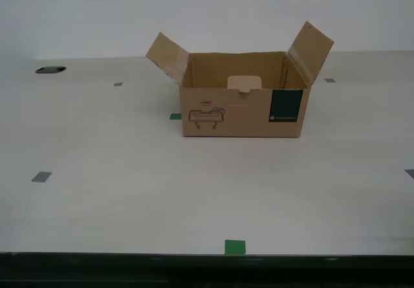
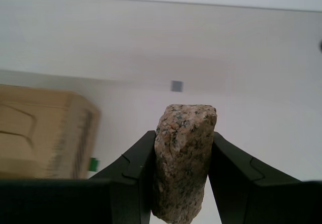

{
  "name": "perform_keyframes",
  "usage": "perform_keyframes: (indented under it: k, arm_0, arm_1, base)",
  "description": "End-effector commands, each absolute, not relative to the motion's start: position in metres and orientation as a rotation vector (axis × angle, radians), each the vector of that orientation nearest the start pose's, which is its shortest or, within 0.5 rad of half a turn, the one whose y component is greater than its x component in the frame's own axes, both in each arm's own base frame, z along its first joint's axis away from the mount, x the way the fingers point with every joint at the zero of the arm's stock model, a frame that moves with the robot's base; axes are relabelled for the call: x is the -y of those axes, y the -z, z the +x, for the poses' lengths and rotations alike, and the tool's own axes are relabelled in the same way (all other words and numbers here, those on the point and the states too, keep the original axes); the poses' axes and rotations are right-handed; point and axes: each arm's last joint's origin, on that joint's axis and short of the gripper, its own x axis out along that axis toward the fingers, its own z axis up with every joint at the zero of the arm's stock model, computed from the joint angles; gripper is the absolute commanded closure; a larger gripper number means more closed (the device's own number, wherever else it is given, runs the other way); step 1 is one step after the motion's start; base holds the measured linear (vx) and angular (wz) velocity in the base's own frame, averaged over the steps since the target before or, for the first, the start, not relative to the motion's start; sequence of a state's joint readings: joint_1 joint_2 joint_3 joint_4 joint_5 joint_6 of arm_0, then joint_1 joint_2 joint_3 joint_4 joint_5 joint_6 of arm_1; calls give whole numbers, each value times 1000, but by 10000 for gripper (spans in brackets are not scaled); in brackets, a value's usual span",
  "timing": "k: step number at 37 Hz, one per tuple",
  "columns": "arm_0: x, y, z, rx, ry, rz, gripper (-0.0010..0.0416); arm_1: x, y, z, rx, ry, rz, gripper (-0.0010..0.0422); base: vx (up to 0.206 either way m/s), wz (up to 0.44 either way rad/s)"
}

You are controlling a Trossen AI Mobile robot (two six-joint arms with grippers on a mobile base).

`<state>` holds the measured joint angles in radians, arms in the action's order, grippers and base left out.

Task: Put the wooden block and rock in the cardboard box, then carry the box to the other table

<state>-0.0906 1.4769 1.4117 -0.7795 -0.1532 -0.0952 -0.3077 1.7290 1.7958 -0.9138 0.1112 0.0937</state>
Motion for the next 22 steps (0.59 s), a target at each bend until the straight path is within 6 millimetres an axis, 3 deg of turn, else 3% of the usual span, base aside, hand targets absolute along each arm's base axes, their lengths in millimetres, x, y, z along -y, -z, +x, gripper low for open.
perform_keyframes:
  k: [1, 11, 22]
  arm_0:
    - [16, -345, 307, -808, -179, 60, 407]
    - [-5, -357, 308, -774, -266, 61, 406]
    - [-29, -353, 307, -790, -337, 41, 407]
  arm_1:
    - [124, -370, 345, -814, 467, 183, 413]
    - [147, -376, 341, -733, 655, 145, 413]
    - [160, -378, 339, -675, 711, 202, 413]
  base:
    - [0, 0]
    - [0, 0]
    - [0, 0]
